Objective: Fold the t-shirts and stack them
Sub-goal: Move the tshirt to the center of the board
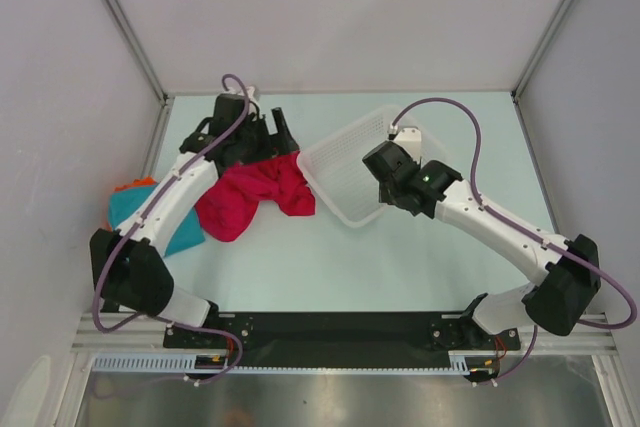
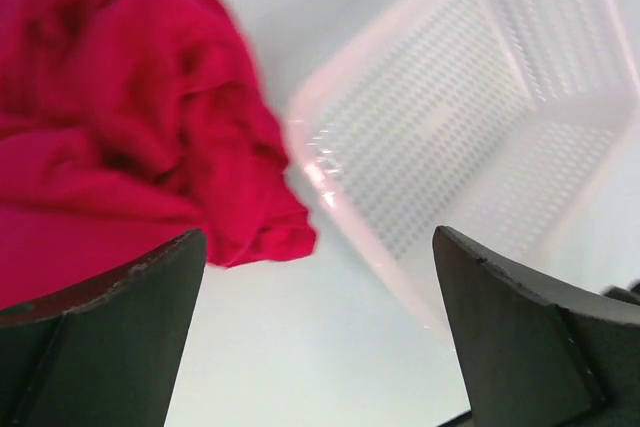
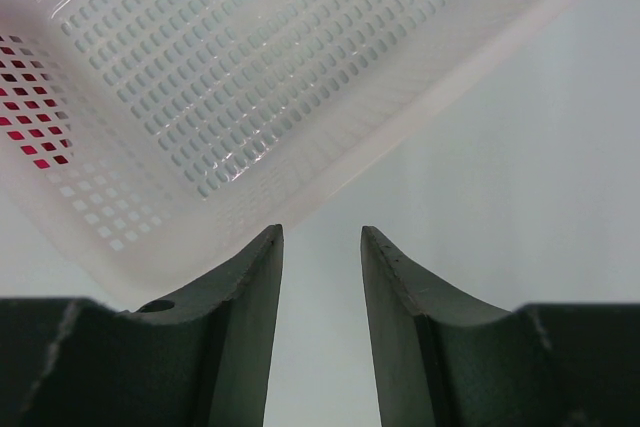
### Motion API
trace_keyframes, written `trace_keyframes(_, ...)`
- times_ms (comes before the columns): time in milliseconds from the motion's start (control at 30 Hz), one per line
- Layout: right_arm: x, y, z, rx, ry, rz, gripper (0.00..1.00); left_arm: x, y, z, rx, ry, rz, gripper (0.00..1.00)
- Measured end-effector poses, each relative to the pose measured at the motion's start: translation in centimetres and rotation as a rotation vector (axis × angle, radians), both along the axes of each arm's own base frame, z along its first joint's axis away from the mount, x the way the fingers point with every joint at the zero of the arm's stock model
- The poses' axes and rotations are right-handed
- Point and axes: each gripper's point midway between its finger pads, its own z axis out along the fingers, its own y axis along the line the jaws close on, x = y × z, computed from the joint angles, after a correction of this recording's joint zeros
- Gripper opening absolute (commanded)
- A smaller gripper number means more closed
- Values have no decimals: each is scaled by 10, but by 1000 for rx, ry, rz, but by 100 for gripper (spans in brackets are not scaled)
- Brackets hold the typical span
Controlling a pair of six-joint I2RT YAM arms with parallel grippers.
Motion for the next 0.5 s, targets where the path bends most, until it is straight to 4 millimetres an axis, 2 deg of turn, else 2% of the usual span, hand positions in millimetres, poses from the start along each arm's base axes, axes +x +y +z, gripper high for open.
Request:
trace_keyframes(67, 1, 1, -2, -4, 4, 2, 42, 7, -26, 0, -16, -26, -83, 100)
trace_keyframes(167, 0, 1, -2, -12, 9, 5, 43, 23, -47, -14, -16, -26, -139, 100)
trace_keyframes(233, 0, -1, -3, -23, 11, 4, 43, 33, -49, -31, 1, -6, -142, 100)
trace_keyframes(367, -1, -6, -4, -43, 18, -1, 43, 41, -45, -71, 52, 64, -126, 100)
trace_keyframes(500, 1, -13, -4, -55, 23, -12, 42, 48, -39, -80, 80, 66, -96, 99)
